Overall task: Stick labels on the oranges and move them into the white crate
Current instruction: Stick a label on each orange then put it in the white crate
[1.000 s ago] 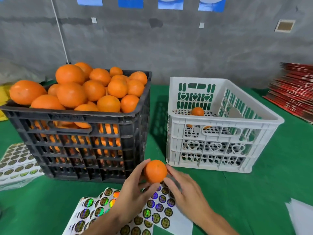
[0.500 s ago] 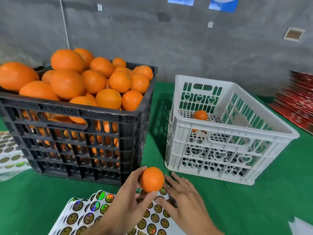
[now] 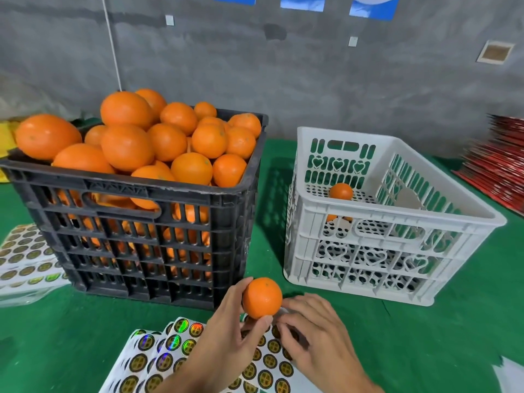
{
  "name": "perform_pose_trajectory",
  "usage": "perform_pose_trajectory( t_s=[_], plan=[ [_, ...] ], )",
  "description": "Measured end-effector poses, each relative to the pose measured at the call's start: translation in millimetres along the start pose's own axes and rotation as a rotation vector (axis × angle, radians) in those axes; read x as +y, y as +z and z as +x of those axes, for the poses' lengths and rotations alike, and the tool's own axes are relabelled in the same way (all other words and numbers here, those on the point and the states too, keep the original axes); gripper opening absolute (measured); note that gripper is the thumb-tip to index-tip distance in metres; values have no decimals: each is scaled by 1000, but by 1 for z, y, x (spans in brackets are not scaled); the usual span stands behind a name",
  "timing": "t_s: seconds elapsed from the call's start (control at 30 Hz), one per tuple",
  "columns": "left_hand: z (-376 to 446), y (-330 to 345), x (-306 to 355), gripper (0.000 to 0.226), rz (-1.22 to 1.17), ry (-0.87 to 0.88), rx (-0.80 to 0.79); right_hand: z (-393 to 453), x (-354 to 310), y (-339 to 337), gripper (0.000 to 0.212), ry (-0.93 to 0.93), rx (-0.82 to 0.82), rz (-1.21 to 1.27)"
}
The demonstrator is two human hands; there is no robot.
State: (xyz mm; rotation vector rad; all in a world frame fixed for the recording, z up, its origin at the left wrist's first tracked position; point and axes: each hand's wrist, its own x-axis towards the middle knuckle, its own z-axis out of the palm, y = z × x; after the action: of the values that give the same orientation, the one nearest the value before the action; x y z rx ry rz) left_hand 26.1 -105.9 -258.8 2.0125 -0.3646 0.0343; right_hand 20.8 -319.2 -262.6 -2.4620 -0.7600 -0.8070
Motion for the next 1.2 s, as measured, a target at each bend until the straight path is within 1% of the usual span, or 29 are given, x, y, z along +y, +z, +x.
perform_pose_trajectory(
  t_s=[0.07,0.13,0.2,0.3,0.33,0.4,0.53,0.7,0.77,0.83,0.9,0.97,1.0,1.1,1.2],
  plan=[
    [0,1,-1,66,35,13,2,0,-3,-2,7,135,56,128],
    [0,1,-2,65,69,18,-3,2,-6,-7,16,299,118,300],
    [1,2,-3,64,78,23,-4,5,-9,-10,20,409,162,485],
    [1,2,-4,65,66,20,-12,9,-15,-10,26,497,103,664],
    [1,2,-4,66,61,21,-17,9,-18,-9,24,519,74,690],
    [0,2,-3,68,65,34,-25,8,-23,-7,22,533,38,650],
    [-1,1,-1,65,58,57,-7,3,-24,-3,30,448,-23,449],
    [0,0,-2,64,4,54,-8,3,-25,-1,56,355,-147,320],
    [0,0,-2,62,-8,67,-29,2,-25,-1,66,349,-188,293],
    [0,0,-2,63,10,83,-49,3,-26,-2,73,384,-181,300],
    [1,1,-2,66,30,91,-51,4,-27,-4,75,396,-104,298],
    [2,2,-3,69,44,87,-32,5,-30,-5,73,335,-27,239],
    [3,2,-4,70,44,85,-27,5,-31,-5,72,286,-17,197],
    [5,1,-7,74,-8,46,-17,3,-31,-2,70,159,-96,114],
    [6,-1,-7,73,-61,26,-3,1,-29,0,75,135,-119,74]
  ],
)
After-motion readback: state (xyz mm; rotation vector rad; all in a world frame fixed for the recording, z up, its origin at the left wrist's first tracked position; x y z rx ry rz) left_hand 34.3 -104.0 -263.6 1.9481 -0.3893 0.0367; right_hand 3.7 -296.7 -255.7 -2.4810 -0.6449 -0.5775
